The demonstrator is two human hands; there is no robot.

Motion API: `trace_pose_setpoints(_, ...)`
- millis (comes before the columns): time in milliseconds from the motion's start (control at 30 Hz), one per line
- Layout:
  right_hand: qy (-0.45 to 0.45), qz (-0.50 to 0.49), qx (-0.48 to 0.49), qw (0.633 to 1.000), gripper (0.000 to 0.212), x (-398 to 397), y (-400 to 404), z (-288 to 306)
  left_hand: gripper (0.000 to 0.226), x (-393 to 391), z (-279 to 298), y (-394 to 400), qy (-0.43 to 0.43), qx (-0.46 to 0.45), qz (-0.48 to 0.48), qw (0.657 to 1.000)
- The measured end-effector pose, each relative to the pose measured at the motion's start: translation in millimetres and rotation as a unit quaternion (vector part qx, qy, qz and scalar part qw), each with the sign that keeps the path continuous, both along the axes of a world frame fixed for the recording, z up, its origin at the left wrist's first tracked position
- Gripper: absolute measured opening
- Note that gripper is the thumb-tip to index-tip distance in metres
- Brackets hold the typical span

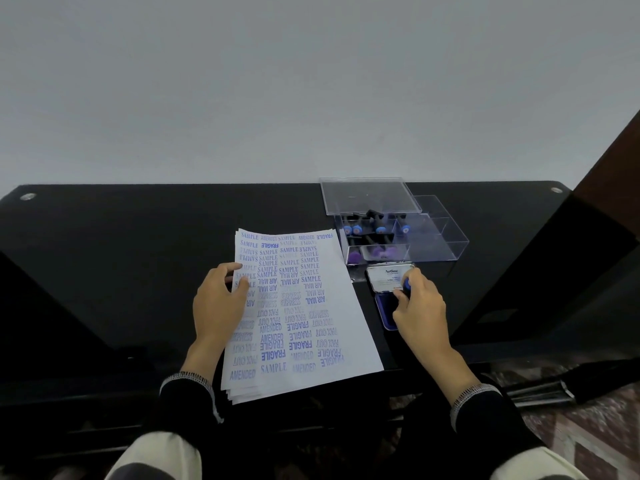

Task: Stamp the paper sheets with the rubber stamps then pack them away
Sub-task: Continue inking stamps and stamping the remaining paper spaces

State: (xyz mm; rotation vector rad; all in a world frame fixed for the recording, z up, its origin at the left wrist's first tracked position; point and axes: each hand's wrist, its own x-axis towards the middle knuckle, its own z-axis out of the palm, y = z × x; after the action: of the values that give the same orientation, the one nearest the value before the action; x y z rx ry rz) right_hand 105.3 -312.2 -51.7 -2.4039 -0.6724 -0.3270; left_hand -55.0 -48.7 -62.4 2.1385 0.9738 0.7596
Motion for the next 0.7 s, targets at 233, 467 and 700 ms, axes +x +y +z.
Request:
trace_pose_setpoints(233, 0.043, -0.013, 0.038, 0.998, 0.027, 1.4, -1.4, -0.7, 0.028, -0.9, 3.0, -2.3, -0.006, 0.011, 0.006, 1.000)
trace_pose_setpoints(467, 0.030, -0.018, 0.038, 0.999, 0.022, -1.7, -1.4, -1.9, 0.025, 0.7, -1.1, 1.3, -0.026, 0.002, -0.003, 1.000)
trace_pose_setpoints(700, 0.032, -0.023, 0.040, 0.998, 0.021, -3.2, -1.4, -3.1, 0.028, 0.2, 0.8, 0.2, -0.026, -0.003, -0.002, 1.000)
